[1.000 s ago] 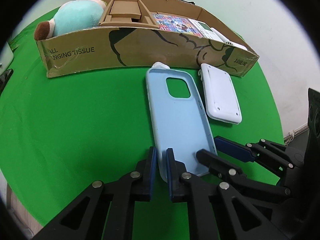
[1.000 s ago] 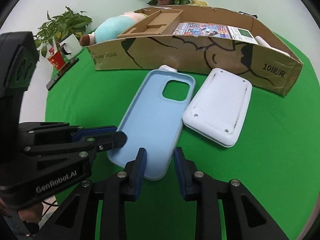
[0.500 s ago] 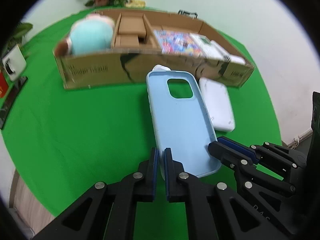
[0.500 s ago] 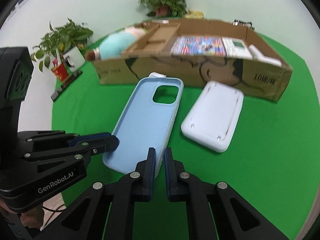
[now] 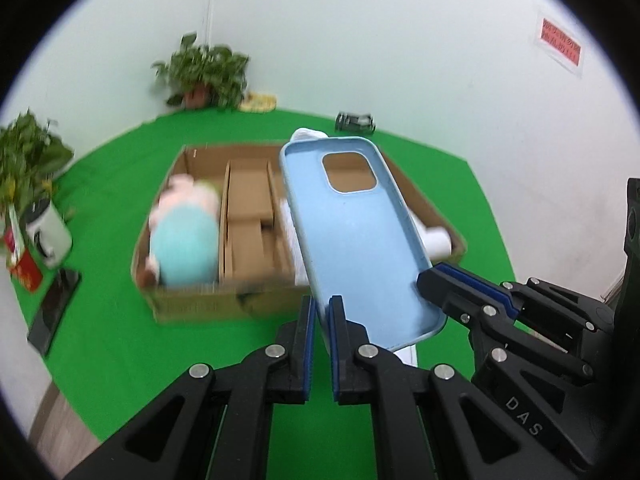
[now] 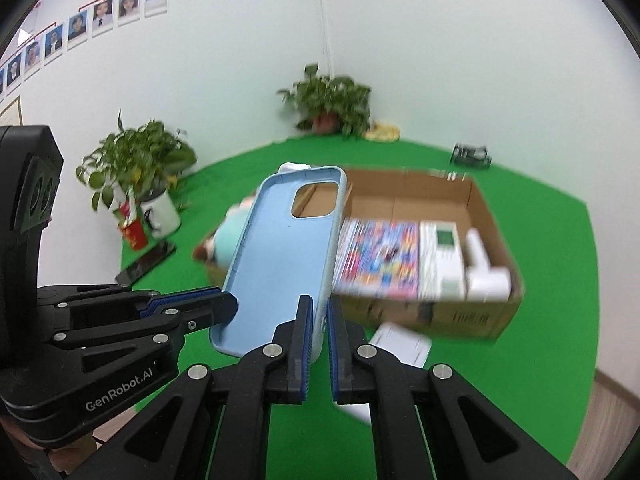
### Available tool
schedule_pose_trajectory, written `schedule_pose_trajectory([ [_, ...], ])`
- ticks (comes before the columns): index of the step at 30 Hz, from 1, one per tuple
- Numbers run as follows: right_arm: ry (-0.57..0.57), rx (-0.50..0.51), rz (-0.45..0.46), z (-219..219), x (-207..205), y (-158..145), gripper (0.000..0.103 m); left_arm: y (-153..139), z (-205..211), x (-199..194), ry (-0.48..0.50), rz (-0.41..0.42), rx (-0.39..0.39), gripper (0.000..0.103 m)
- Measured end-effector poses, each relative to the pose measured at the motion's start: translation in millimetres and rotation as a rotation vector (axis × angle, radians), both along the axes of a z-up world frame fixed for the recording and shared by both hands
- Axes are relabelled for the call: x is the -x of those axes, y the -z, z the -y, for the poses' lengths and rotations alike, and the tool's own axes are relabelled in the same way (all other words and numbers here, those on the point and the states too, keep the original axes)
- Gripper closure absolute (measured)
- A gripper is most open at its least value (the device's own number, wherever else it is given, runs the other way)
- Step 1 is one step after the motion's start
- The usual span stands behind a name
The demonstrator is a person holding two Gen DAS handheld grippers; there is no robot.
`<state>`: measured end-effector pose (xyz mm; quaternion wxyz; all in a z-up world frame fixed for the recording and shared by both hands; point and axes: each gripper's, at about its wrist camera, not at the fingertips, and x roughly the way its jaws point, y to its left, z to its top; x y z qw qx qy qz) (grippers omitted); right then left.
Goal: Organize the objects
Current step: 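Lift the phone case and lower it into the large box onto the board game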
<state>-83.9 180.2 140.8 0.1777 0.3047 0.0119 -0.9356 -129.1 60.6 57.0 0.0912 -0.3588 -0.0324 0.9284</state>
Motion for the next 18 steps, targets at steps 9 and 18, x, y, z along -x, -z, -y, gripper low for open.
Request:
schedule_pose_trajectory([
  [9,0.04,-0.006,-0.048,-11.0,74.5,-51.5,0.098,-37.2,-6.9,70.4,0.04,-0.041,-0.011,0.097],
  [18,0.056,-0.001,0.037,-16.9,169.2,-59.9,0.098,-26.1,-4.9,142.1,0.066,0.053,-0.006,0.097],
])
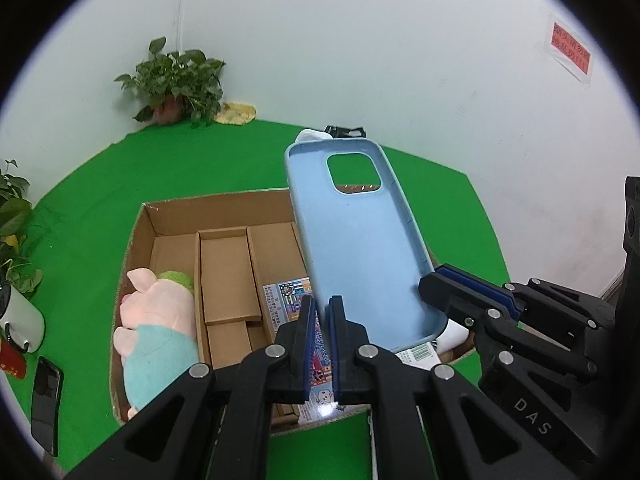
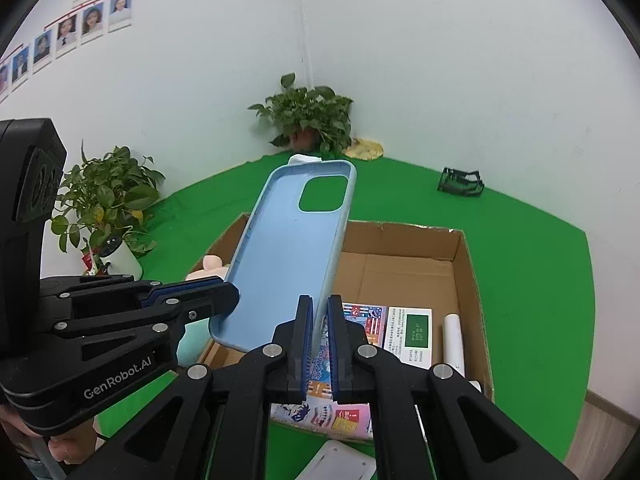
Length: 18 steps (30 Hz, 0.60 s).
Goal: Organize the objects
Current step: 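Lift the phone case and lower it into the large box onto the board game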
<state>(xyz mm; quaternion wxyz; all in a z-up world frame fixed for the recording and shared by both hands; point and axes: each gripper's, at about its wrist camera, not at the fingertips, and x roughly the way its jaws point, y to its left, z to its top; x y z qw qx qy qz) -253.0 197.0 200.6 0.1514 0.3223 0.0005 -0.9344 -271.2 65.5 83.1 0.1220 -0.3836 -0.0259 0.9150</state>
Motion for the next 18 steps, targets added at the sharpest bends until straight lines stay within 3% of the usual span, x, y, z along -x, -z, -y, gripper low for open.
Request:
schedule_pose_trajectory([
  [7,-0.001,0.017,0.13,-3.0,54.6,44.4,0.098,45.8,3.4,32.7,-0.003,0.115,0.024,0.097],
  [15,-0.019,0.037,0.315,5.8,85.9,132.7,0.098,102.3,8.7,49.9,-0.027,0.259,0.065,0.097],
  [18,-0.02,0.026,0.362,9.9,90.1,162.4,0.098,106.6,9.1,50.3,-0.025,0.259,0.061,0.096],
])
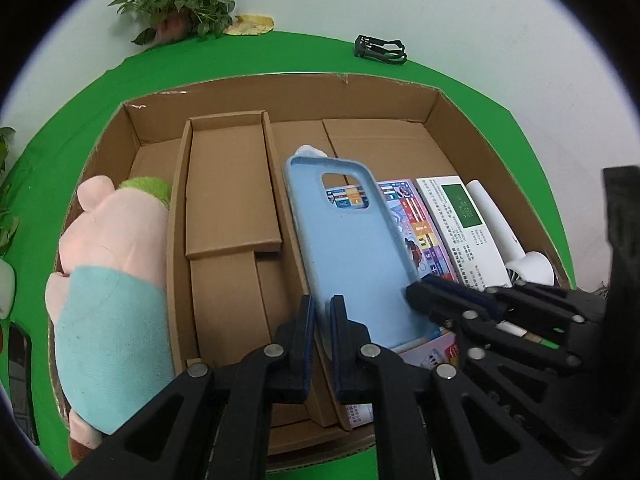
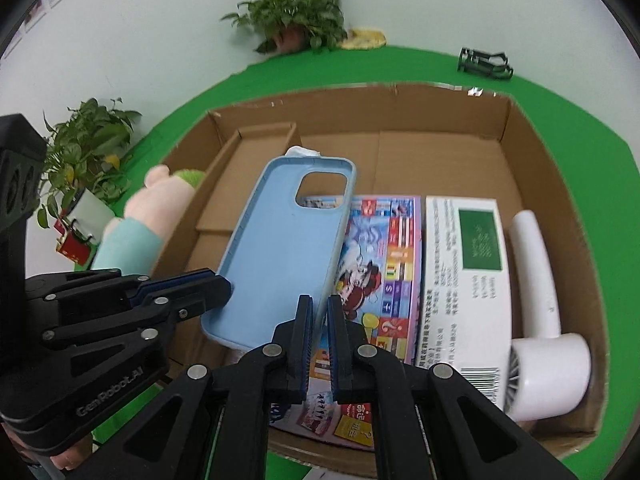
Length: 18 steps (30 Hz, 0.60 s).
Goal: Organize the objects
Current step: 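Lift the phone case and lower it into the large box onto the board game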
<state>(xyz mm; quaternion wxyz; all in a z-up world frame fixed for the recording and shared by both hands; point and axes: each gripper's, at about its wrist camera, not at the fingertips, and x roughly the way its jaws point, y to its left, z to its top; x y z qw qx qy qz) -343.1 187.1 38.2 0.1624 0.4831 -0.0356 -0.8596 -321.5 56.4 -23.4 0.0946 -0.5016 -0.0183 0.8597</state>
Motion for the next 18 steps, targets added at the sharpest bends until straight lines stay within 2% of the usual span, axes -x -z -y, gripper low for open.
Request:
schedule_pose_trajectory([
  [4,-0.002,0.024,0.052,-1.1,5.1,21.8,0.098,-1.1,-1.8,0.0,0.002,0.011,0.025,0.094],
  [7,-0.017,0.036,0.054,0.4,3.2,24.3,0.098,-3.8,-1.8,-3.4,0.0,0.023,0.027,0.094],
  [18,-0.02,-0.022,0.05,10.7,-7.5,13.0,0.098,-23.2,10.6,-39.9,-0.013,-0.028,-0.026,0.092],
])
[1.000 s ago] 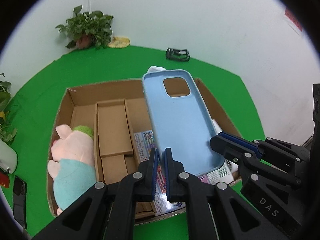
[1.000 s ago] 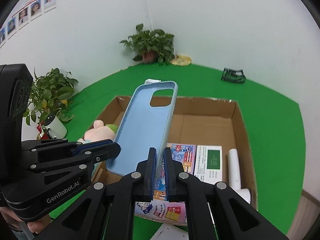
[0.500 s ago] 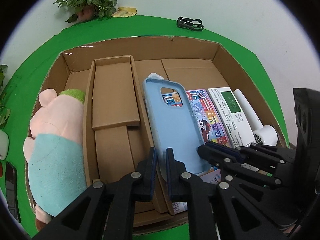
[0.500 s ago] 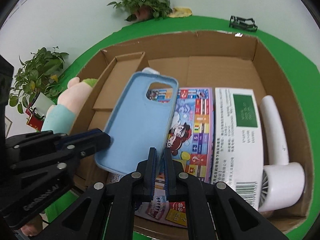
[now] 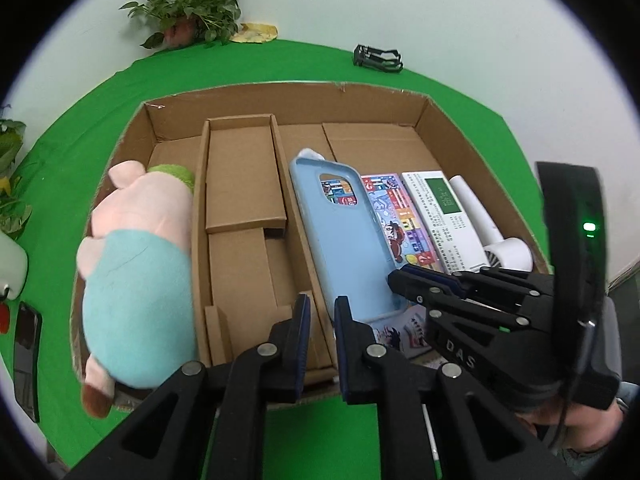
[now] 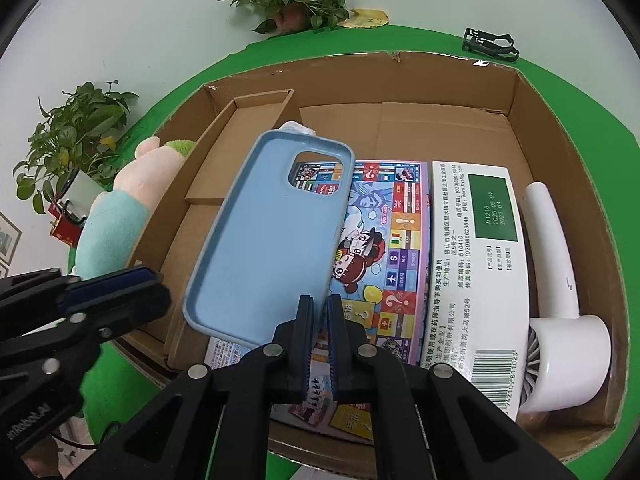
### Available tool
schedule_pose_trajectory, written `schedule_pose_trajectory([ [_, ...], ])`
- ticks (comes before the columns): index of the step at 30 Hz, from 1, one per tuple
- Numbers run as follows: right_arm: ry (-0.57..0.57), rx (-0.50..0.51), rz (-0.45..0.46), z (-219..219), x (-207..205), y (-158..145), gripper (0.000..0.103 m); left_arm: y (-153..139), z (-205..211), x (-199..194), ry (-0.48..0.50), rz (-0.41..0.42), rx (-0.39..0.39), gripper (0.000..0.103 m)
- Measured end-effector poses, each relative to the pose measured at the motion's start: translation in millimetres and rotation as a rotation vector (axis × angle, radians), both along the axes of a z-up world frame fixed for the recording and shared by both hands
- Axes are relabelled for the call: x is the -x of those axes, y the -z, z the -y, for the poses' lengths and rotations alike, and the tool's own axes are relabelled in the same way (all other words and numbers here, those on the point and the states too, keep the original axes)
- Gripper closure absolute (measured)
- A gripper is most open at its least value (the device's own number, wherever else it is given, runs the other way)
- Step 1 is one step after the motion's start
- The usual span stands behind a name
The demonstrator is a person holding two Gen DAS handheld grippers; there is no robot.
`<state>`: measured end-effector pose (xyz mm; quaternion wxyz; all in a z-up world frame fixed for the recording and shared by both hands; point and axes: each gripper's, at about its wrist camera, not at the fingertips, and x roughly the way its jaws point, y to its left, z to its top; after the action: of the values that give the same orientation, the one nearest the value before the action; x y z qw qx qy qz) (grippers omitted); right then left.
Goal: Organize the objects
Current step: 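Open both grippers and withdraw from the phone case, then move both grippers to the white rectangular case and grasp its edge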
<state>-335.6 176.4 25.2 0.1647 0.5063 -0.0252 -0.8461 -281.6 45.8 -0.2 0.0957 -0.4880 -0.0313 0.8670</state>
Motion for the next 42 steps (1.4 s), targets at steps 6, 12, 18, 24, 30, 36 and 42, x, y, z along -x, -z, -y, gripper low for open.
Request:
schedule_pose_trajectory([
  [6,-0.002,-0.037,0.004,-1.0,-6.1,-3.2,0.097,-2.4,8.2,-10.7,-0.022,-0.016,-0.006,0.092],
  [12,-0.008,-0.051,-0.027,-4.8,-10.0,-8.2,0.089,-19.2,12.9,-26.6,-0.054,-0.155,0.027,0.057],
  [18,0.048,-0.069,-0.338,-31.3,-64.1,-47.4,0.0,-51.2,8.2,-70.4,-0.164,-0.497,0.146,0.015],
  [24,0.103,-0.056,-0.366,-56.9,-100.0,-55.3,0.0,-51.7,0.7,-87.2,-0.11,-0.548,0.119,0.015],
  [30,0.117,-0.076,-0.416,-62.7,-138.8,-64.3,0.0,-49.2,-13.5,-93.7,-0.003,-0.54,0.059,0.015],
  [36,0.05,0.096,-0.264,-65.9,-172.8,-63.3,0.0,-19.3,-11.8,-78.5,0.246,-0.257,-0.319,0.015],
  [42,0.03,0.179,-0.047,-74.5,-185.7,-14.1,0.0,32.5,-36.0,-51.6,0.332,0.02,-0.404,0.017],
])
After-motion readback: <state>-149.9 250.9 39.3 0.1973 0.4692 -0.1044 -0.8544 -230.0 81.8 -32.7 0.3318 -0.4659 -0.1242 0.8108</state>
